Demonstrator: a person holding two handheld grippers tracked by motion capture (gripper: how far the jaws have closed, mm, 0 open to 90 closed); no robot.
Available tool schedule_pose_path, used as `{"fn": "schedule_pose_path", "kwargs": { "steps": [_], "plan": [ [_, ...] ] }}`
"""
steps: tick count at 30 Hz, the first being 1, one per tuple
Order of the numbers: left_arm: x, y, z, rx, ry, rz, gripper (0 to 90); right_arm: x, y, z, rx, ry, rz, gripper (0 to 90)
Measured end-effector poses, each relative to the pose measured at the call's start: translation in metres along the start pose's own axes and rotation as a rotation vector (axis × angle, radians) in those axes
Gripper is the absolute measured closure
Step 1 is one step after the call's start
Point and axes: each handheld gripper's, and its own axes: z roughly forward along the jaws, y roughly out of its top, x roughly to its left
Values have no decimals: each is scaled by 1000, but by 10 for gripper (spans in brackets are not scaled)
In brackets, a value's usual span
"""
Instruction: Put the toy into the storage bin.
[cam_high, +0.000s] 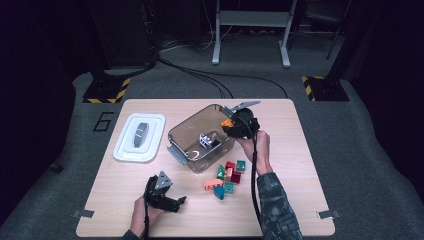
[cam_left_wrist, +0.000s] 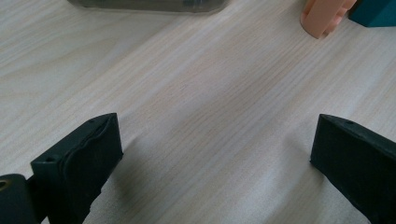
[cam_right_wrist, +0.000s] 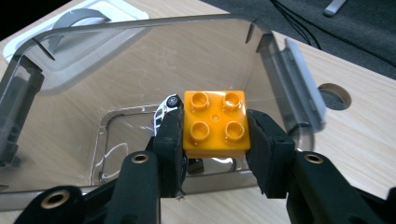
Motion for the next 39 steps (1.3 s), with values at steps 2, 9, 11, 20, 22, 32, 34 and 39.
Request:
{"fn": "schedule_pose_path", "kwargs": {
  "steps": [2,9,11,20,22,32,34,39],
  "plan": [
    [0,0,0,-2,1,0,19,2,0,4,18,-6,-19,589],
    [-1,0,1,-7,5,-6,19,7,0,14,75,-9,-57,589],
    [-1,0,1,-8,3,-10,19,7,-1,16,79,-3,-63,589],
    [-1,0,1,-8,3,-11,19,8,-6,15,114,3,-74,588],
    [0,0,0,-4,3,-3,19,7,-7,14,110,8,-72,587],
    [0,0,0,-1,0,-2,19,10,-9,5,88,9,-56,387],
    [0,0,0,0,1,1,19,10,-12,0,65,16,-47,324],
    [0,0,0,4,0,5,19,8,-21,-16,25,13,-21,220]
  ]
}}
